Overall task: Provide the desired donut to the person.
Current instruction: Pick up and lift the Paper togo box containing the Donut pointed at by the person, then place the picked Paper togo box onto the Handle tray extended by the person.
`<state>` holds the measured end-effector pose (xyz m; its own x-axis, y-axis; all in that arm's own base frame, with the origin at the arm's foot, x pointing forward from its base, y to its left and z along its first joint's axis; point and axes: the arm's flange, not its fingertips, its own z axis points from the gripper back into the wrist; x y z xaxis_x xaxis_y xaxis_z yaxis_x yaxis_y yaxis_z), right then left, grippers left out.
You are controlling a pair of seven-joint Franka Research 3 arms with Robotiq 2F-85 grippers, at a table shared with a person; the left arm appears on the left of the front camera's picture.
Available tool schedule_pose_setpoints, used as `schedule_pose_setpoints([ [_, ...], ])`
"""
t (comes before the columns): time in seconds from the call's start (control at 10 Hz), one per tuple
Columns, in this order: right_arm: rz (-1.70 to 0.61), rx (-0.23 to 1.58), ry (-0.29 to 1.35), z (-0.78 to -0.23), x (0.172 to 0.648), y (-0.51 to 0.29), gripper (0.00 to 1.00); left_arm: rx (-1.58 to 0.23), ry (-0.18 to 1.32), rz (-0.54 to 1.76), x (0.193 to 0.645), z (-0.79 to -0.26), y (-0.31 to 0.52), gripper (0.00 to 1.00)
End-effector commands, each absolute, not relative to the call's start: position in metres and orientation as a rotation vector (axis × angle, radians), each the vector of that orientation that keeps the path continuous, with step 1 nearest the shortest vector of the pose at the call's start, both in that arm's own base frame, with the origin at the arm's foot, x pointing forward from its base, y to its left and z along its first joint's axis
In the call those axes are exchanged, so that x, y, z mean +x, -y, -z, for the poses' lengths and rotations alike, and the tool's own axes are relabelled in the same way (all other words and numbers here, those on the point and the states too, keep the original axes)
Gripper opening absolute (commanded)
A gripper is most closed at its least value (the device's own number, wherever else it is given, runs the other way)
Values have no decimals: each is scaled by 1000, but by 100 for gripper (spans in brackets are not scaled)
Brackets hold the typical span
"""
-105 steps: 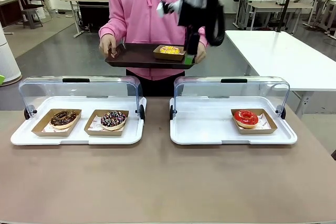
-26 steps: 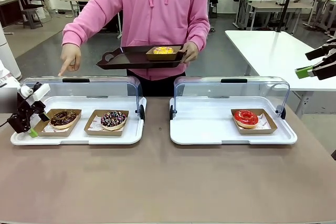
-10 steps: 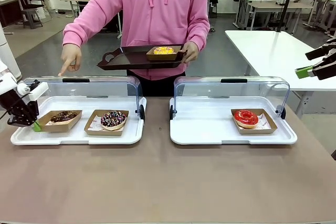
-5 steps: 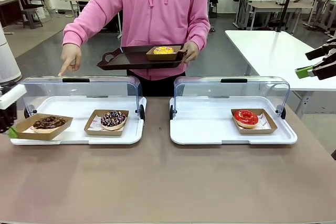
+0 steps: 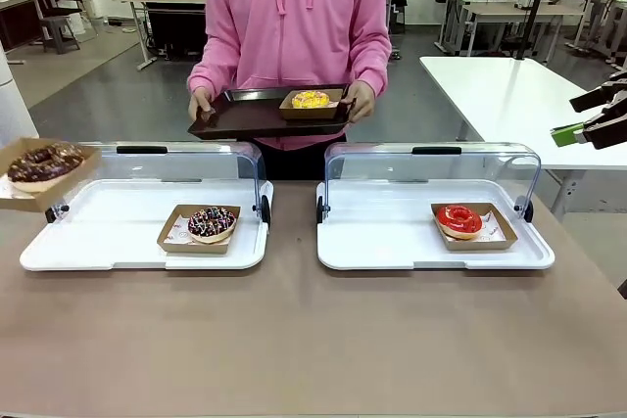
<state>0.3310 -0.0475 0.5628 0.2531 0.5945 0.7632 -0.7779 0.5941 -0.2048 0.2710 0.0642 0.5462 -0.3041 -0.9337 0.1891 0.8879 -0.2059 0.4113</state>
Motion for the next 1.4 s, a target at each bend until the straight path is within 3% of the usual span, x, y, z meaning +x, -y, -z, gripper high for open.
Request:
schedule_pose_setpoints([
  [0.0, -942, 227, 915, -562, 332, 48, 100, 150, 563, 1801, 236, -533, -55, 0],
  [0.1, -942, 227, 915, -562, 332, 48, 100, 123, 570, 1787, 241, -547, -58, 0],
  [0.2, -942, 227, 915, -562, 332, 48, 100, -110, 514, 1810, 263, -548, -66, 0],
  [0.3, -942, 227, 915, -562, 332, 48, 100, 140, 579, 1806, 248, -564, -63, 0],
  [1.3, -942, 227, 915, -562, 332, 48, 100, 140, 579, 1806, 248, -564, -63, 0],
])
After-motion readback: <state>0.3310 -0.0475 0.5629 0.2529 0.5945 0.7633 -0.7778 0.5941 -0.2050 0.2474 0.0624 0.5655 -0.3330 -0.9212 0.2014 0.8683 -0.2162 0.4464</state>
